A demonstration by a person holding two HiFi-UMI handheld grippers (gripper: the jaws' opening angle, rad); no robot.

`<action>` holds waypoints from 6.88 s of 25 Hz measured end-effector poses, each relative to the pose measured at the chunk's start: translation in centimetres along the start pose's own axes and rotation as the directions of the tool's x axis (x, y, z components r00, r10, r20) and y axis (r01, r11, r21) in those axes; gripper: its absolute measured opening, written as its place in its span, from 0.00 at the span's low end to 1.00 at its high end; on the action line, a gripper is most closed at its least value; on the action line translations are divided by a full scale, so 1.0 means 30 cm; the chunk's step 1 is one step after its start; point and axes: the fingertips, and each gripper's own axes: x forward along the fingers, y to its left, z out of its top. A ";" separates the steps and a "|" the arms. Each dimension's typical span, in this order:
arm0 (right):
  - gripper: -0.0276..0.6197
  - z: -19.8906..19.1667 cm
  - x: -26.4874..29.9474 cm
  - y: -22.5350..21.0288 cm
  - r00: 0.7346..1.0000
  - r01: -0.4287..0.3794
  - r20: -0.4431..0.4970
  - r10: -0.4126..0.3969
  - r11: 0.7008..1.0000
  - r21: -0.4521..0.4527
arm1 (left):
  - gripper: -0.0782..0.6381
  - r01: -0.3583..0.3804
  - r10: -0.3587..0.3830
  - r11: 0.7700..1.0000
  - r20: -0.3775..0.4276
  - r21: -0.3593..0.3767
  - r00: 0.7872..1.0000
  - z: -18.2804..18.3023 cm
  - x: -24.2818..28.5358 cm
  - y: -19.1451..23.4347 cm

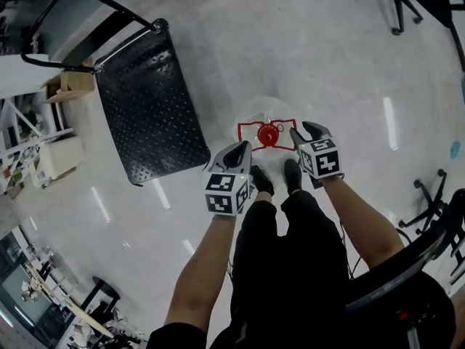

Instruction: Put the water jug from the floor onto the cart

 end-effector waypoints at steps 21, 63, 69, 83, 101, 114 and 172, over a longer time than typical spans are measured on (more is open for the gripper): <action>0.18 -0.222 0.223 -0.060 0.991 0.019 -0.133 -0.004 0.994 0.111 | 0.10 -0.029 0.023 0.998 -0.093 -0.064 0.995 -0.206 0.166 0.060; 0.16 0.605 -0.185 1.315 0.975 -0.220 -0.046 0.216 0.948 -0.229 | 0.10 -0.342 0.490 0.860 0.423 -0.379 0.762 -0.001 -1.465 0.548; 0.16 0.666 -0.035 1.678 0.951 -0.308 -0.098 0.292 0.904 -0.296 | 0.10 -0.398 0.594 0.788 0.413 -0.469 0.691 -0.089 -1.639 0.735; 0.16 0.669 0.236 2.331 0.871 -0.485 -0.319 0.375 0.764 -0.426 | 0.10 -0.458 0.748 0.615 0.291 -0.642 0.596 -0.181 -1.897 1.130; 0.16 0.643 0.648 2.601 0.814 -0.564 -0.441 0.378 0.698 -0.442 | 0.10 -0.459 0.792 0.478 0.140 -0.749 0.595 -0.294 -1.868 1.405; 0.16 0.785 0.773 2.429 0.862 -0.464 -0.399 0.313 0.805 -0.370 | 0.10 -0.463 0.751 0.538 0.151 -0.704 0.643 -0.214 -1.816 1.432; 0.05 0.147 -1.407 1.039 0.791 -0.173 0.529 0.308 0.941 -0.290 | 0.10 -0.170 0.095 0.983 0.614 0.065 0.783 -0.004 -1.650 -0.361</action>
